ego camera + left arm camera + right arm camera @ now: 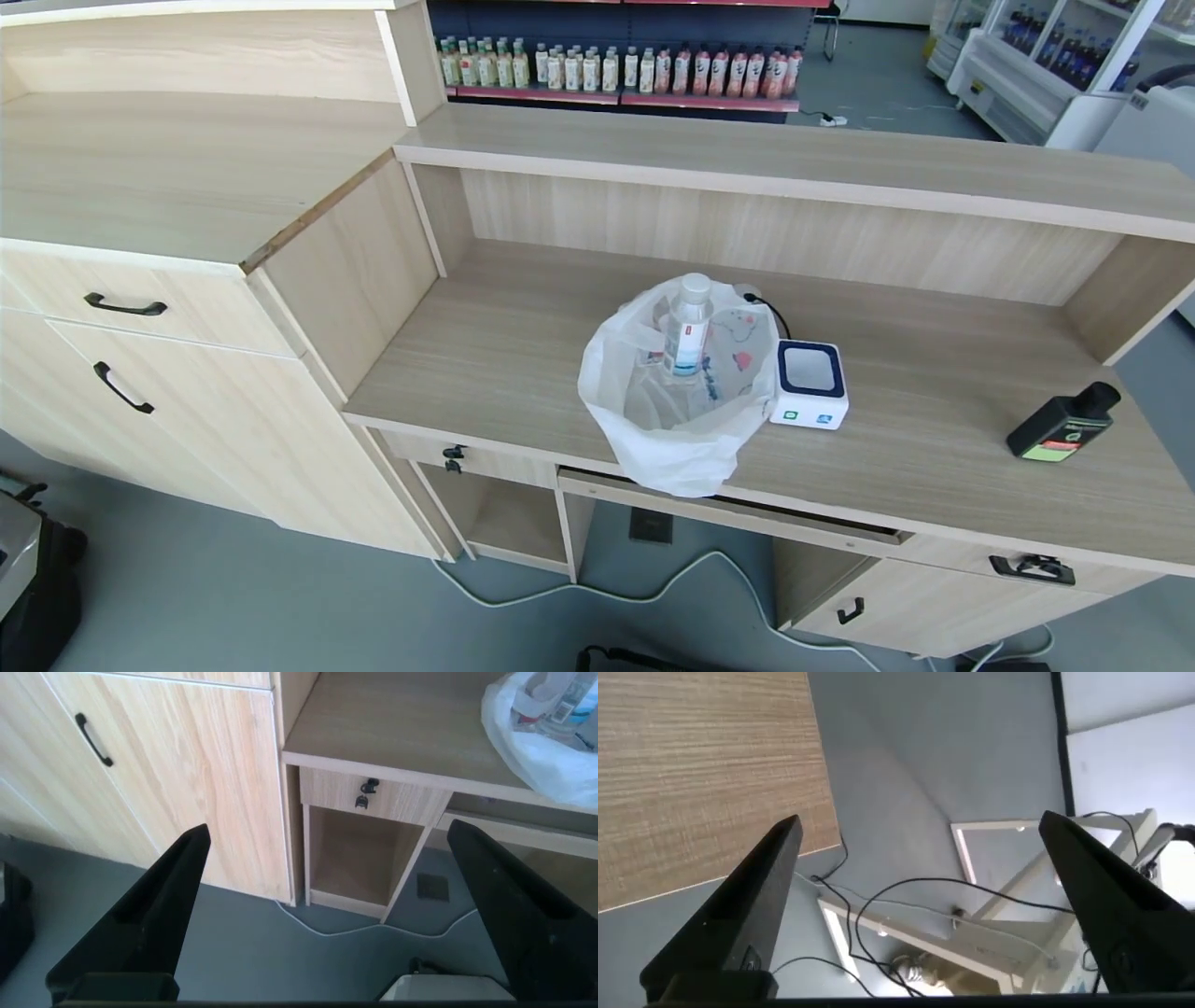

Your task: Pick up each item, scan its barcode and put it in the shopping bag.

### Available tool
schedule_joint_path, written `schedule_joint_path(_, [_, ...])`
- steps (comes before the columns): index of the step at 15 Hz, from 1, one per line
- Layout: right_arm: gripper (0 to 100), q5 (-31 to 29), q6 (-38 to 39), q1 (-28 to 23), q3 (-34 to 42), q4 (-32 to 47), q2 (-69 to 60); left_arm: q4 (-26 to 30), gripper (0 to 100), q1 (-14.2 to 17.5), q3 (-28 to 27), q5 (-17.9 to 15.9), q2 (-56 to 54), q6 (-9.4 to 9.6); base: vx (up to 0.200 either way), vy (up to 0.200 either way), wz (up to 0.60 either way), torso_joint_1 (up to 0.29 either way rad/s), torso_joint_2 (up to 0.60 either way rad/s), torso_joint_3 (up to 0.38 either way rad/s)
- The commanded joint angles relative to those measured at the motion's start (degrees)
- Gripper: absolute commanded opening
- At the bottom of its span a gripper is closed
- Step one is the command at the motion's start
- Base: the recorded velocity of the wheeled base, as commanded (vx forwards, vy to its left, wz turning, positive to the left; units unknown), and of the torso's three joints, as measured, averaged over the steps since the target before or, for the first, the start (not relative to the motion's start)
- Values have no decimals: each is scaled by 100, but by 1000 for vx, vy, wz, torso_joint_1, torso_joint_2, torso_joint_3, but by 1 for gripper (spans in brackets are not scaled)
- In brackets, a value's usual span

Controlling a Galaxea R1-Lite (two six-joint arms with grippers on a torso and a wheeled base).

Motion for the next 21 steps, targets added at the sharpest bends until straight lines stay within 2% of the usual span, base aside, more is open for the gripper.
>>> schedule_joint_path(1, [100,177,151,249,-34,-1,88,-1,100,1,1,2,-2,-1,0,0,0,0,0,0])
schedule_joint_path(5, [100,370,458,636,-350,-10,228,-1,100,1,1,2,-2,-1,0,0,0,0,0,0])
schedule_joint_path(12, [100,493,608,1216,-350,-1,263,-1,100,1,1,11,-2,-1,0,0,0,0,0,0])
schedule_joint_path(21, [100,493,722,1515,-482,-45,518,-1,100,1,1,2,-2,-1,0,0,0,0,0,0])
